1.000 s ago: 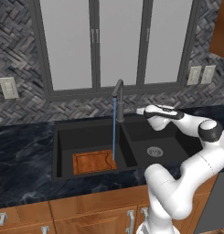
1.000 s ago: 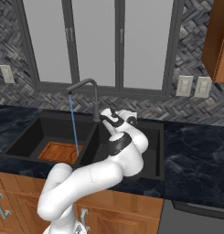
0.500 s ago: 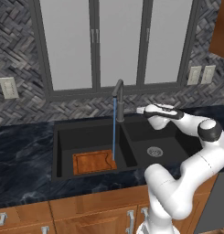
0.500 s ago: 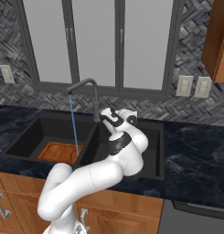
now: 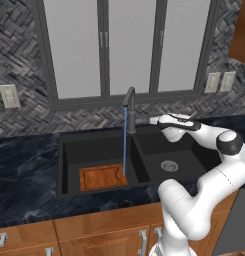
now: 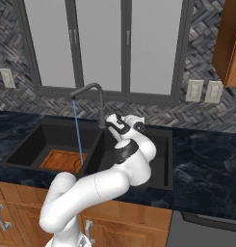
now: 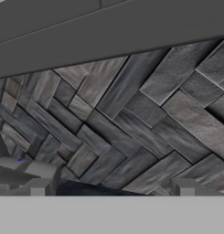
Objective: Turn on the sink faucet with hot water and rinse the cutting board for ten seconds, then turn off the faucet. Push the cutting board to reach the water if necessary.
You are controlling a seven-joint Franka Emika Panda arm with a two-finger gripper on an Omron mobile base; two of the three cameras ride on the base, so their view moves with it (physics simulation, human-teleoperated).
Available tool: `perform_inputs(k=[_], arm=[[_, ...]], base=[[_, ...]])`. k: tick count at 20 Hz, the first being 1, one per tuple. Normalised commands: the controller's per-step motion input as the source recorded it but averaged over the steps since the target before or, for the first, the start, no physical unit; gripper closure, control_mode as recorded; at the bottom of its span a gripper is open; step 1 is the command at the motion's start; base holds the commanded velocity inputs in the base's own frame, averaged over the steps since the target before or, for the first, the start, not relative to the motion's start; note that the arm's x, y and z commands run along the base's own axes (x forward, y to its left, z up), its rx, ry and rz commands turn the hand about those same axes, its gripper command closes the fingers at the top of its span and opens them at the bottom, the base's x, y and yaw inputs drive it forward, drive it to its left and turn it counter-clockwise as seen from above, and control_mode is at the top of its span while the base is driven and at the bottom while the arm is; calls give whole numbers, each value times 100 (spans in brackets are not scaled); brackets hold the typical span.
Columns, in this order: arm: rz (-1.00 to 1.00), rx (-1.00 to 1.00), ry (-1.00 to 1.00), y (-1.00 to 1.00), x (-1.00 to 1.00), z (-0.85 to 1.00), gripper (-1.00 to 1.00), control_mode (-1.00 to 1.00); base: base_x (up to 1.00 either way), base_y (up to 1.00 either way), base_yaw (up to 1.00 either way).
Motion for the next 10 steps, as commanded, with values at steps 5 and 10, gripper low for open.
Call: perform_inputs(k=[5,10], arm=[[0,0,0,0,3,16,-100,-100],[0,0,0,0,4,11,-100,-100]], base=[[0,0,0],[0,0,0]])
